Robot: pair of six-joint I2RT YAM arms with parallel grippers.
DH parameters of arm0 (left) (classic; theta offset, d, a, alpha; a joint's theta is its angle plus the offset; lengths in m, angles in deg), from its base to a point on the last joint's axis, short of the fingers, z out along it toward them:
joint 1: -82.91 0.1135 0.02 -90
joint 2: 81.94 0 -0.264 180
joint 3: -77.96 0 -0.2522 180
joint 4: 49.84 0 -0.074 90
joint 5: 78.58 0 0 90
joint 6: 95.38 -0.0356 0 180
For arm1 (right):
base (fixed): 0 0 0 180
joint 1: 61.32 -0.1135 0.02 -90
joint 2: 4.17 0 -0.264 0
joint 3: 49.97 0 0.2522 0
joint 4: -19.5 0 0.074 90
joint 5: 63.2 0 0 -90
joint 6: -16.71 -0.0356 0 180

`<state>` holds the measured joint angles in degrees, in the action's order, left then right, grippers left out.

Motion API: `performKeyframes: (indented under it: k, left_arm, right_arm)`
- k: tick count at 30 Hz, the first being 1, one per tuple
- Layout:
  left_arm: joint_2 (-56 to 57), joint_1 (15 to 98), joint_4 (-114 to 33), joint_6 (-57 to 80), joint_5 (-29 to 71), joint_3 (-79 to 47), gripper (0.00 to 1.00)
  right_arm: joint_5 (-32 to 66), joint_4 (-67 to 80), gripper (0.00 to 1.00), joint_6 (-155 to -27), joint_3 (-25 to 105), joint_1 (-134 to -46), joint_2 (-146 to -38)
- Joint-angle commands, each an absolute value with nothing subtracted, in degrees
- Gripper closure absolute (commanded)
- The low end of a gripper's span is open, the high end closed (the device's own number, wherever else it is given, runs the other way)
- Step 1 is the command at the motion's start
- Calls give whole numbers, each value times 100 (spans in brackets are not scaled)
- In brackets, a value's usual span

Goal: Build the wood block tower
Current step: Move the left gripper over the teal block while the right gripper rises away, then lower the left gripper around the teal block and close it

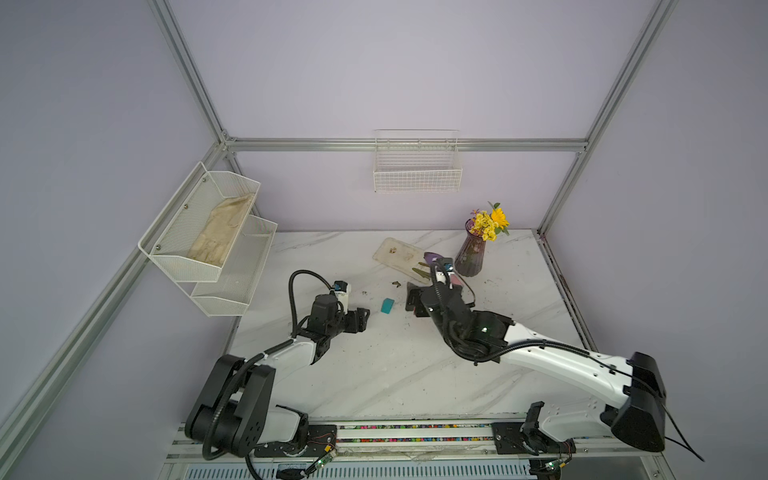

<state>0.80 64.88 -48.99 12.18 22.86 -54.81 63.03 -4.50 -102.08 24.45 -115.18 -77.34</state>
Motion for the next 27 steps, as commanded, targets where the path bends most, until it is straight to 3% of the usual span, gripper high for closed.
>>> performKeyframes:
  k: [1, 10, 18, 27]
  left_arm:
    - [665, 6263, -5078, 924, 2522, -4537, 23]
    - [1939, 5748, -4710, 566, 1805, -3555, 24]
    - [2420, 5698, -4398, 389, 1556, -3149, 21]
    - [2701, 5647, -3608, 45, 1335, -2594, 37]
  right_arm:
    - [5837, -407, 5, -10058, 1766, -10604, -7269]
    - [5542, 40, 3, -9929, 898, -8895, -6789]
    - [5364, 641, 3, -10210, 403, -8149, -6834]
    - [4815, 911, 3, -10247, 252, -7708, -6915]
